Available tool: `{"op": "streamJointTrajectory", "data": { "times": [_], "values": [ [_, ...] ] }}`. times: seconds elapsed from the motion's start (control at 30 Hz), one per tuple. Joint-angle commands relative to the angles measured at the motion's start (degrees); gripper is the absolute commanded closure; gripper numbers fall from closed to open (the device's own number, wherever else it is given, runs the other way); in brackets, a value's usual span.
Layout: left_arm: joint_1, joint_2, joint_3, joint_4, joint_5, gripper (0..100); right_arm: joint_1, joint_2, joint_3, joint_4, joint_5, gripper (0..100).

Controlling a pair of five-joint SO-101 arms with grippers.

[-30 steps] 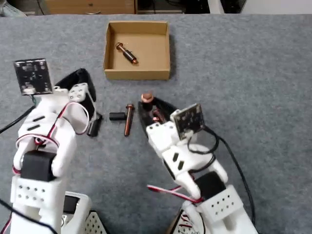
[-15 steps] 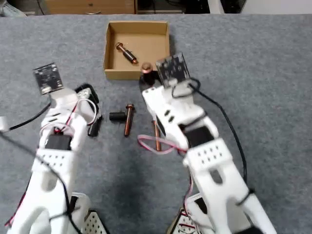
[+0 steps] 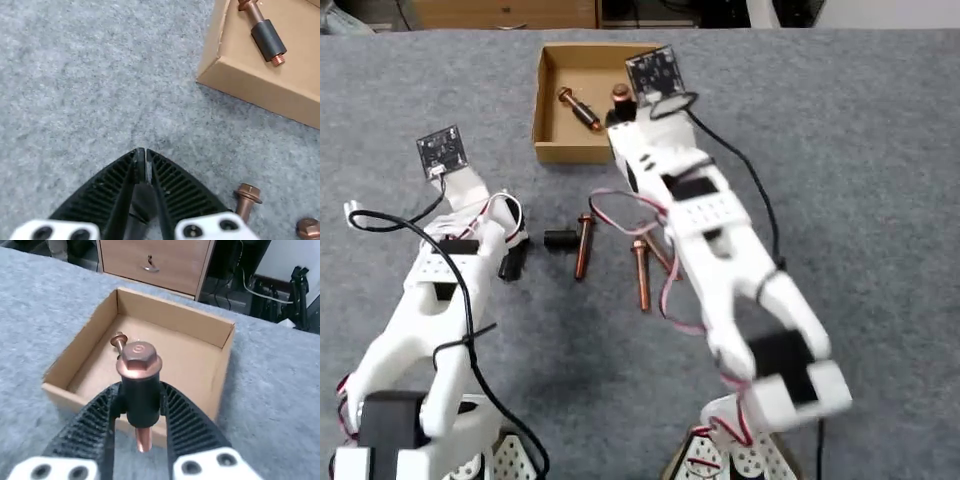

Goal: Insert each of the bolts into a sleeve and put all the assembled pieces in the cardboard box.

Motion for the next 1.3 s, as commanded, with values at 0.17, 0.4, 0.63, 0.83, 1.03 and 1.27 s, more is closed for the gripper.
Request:
{"op": "streamJointTrajectory", "data": {
  "times": [0.17, 0.4, 0.63, 0.83, 1.03, 1.27],
  "values": [
    [-0.35, 0.13, -2.99, -1.32, 0.0, 98, 1.19, 19.12, -22.02, -2.11, 0.0, 96.3],
    [-0.35, 0.4, -3.16, -1.41, -0.09, 98, 1.19, 25.36, -28.35, -2.11, 0.0, 86.0],
    [-0.26, 0.48, -3.34, -1.41, -0.09, 98, 1.27, 25.71, -28.18, -2.11, 0.0, 85.7],
    [-0.18, 0.48, -3.6, -1.41, 0.26, 98, 1.8, 25.45, -28.18, -2.02, 0.26, 85.7],
    [-0.7, 0.4, -3.69, -1.05, 6.95, 88, 1.89, 18.33, -28.18, 11.16, 0.26, 87.5],
    [-0.44, -0.13, -4.22, 1.67, 8.09, 87, 1.8, 9.01, -28.09, 27.69, 0.35, 97.7]
  ]
}}
